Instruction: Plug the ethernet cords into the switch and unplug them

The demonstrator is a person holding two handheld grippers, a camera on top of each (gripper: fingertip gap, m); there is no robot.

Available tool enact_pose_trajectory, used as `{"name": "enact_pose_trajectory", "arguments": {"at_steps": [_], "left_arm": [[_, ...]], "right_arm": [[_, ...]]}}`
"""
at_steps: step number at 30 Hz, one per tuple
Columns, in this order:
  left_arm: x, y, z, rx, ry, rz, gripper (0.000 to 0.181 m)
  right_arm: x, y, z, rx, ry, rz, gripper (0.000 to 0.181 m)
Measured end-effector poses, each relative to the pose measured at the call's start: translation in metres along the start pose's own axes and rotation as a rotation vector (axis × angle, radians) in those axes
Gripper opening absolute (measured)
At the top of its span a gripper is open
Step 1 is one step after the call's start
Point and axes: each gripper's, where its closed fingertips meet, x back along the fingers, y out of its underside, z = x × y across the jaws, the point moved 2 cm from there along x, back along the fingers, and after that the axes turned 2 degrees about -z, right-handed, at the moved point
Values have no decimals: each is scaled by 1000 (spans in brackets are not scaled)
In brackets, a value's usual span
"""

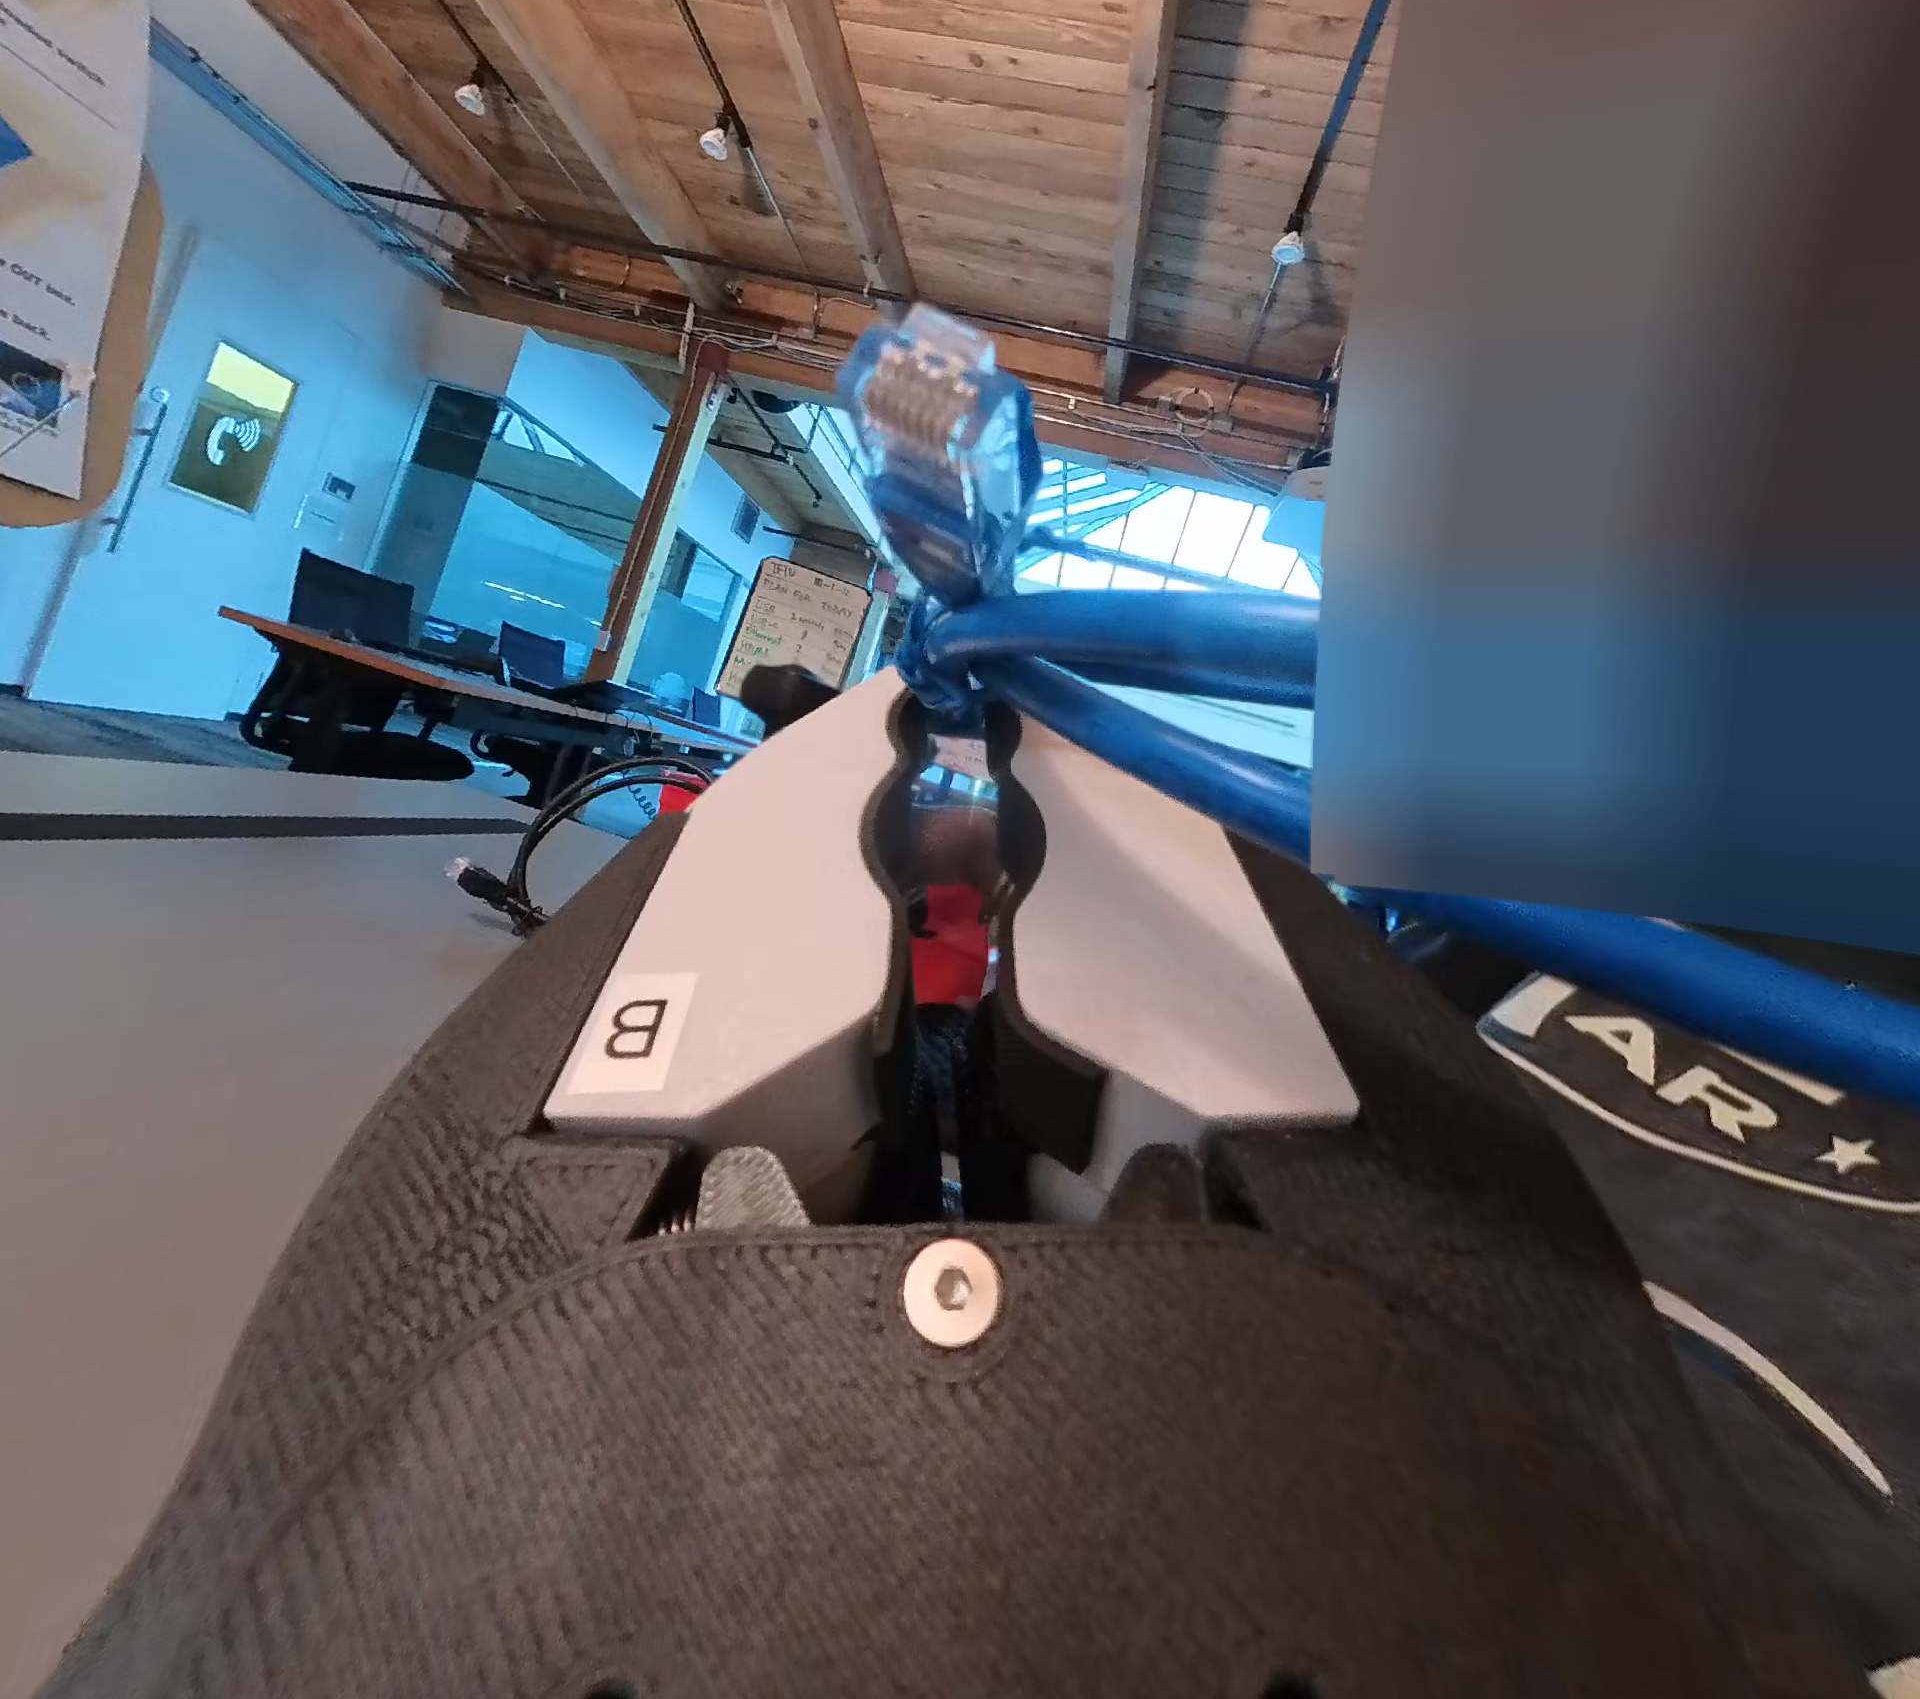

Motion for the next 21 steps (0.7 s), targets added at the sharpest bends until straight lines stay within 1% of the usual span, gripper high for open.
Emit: {"name": "enact_pose_trajectory", "arguments": {"at_steps": [2,3,5,6,8,9,12,14,16,17,18,19,21], "left_arm": [[-1,3,0,-4,-1,-19,10],[-2,5,0,-6,-1,-30,11],[-3,7,1,-29,-2,-45,11],[-3,7,2,-43,-5,-48,11],[-3,7,2,-63,-10,-50,11],[-3,7,2,-67,-14,-46,12],[-4,8,1,-73,-24,-50,12],[-4,8,2,-90,-28,-50,12],[-3,7,4,-102,-19,-42,12],[-4,7,5,-101,-17,-44,12],[-4,8,5,-101,-18,-52,13],[-5,10,5,-105,-22,-58,12],[-5,11,5,-134,-34,-62,10]], "right_arm": [[-8,9,6,-29,31,-35,81],[-9,6,2,-56,22,-9,81],[-7,-1,-19,-84,-38,52,78],[-7,-4,-31,-72,-50,84,79],[-7,-4,-39,-55,21,121,88],[-9,-4,-41,-68,52,141,97],[-13,-13,-48,-112,100,240,100],[-16,-12,-43,-114,164,215,95],[-17,-11,-41,-127,141,217,84],[-18,-11,-42,-137,107,217,78],[-17,-11,-40,-141,106,226,64],[-17,-12,-39,-138,110,233,60],[-16,-14,-40,-121,131,248,60]]}}
